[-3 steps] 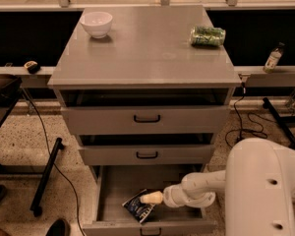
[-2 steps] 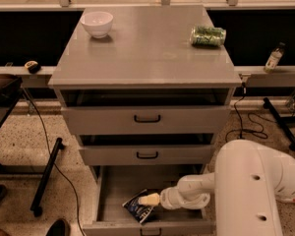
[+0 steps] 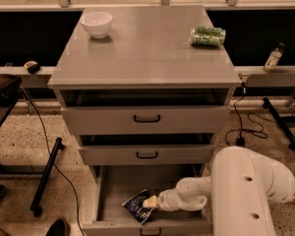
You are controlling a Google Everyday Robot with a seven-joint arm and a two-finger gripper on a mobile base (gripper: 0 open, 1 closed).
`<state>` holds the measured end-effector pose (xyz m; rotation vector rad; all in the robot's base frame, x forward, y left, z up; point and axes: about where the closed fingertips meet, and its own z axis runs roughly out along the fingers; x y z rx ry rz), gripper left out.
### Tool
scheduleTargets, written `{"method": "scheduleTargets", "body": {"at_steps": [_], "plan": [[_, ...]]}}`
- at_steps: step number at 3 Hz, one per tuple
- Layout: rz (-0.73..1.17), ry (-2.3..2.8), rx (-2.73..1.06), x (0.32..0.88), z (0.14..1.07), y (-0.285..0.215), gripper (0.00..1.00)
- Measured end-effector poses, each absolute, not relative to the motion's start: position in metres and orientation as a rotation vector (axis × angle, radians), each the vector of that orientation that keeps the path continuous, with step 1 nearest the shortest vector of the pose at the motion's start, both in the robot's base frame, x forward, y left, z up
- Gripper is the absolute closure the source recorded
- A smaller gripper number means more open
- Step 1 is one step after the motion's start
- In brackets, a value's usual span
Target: Pick blue chip bag from bottom drawer and place on counter
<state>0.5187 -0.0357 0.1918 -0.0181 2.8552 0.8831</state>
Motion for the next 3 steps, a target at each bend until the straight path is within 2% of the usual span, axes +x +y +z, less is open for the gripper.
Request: {"method": "scheduleTargets", "body": {"at_steps": [2,3], "plan": [[1.207,2.646,-0.019,0.525,0.233,-0.045,0.86],[1.387,2.468,0.02,0.528,0.261,-0.064,1.0]]}}
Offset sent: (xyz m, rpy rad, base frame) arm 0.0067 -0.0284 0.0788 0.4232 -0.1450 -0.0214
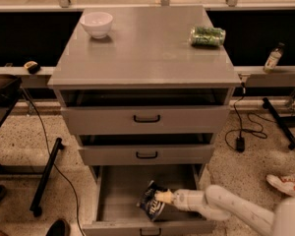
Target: Pick blue chip bag from bottom drawer and place on counter
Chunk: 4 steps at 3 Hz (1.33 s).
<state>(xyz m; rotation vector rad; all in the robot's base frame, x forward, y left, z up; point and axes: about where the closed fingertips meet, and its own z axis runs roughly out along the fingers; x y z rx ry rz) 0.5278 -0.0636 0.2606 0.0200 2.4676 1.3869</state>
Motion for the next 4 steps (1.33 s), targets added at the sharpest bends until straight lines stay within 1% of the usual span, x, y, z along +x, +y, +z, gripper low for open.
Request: {"method": "scheduleTargets", "body": {"at_steps": [1,2,3,4], "plan": [[1.521,2.233,0.004,0.52,0.321,-0.099,1.0],[1.564,2.041,-0.089,0.535,0.388,-0.143,1.0],[1.606,1.915,-0.242,0.538,0.468,-0.168,1.0],[1.532,1.884,-0.439,0.545,0.576,-0.184,1.0]]}}
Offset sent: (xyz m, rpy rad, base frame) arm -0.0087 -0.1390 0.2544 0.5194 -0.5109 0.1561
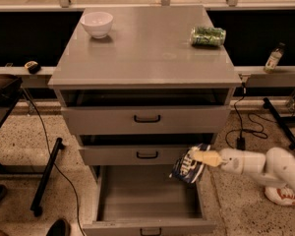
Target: Pick blue chip bag from bottom drawer and place on counter
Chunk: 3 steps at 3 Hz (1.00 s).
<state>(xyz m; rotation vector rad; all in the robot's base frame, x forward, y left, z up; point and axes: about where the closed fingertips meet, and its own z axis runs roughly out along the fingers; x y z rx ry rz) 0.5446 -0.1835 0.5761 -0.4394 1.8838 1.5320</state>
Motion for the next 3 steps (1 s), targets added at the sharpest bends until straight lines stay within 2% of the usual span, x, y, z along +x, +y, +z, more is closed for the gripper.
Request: {"method": "scheduleTargets", "body": {"at_steps": [2,3], "plan": [[1.311,1.872,-0.617,0.53,0.698,-0.192,1.0],[1.135,1.858,-0.696,0.515,0.772,-0.193,1.0]]}}
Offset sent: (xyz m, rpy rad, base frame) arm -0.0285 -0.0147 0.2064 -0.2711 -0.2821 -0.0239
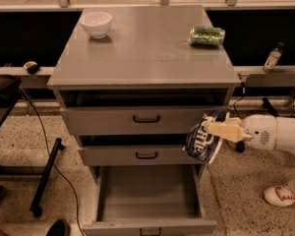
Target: Pick blue chip bag from bottom drawer and place on counter
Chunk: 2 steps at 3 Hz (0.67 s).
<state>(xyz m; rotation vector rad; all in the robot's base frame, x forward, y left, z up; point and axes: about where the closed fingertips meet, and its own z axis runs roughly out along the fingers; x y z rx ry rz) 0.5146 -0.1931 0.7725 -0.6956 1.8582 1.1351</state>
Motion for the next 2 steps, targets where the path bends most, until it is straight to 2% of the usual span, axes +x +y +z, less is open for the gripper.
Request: {"method": "scheduleTargets", "body": {"at_steps": [1,2], "plan": [[0.898,1.933,-0.757,0.508,0.797,-0.172,1.0],[0.811,1.925,-0.724,0.522,0.808,-0.173,1.0]]}}
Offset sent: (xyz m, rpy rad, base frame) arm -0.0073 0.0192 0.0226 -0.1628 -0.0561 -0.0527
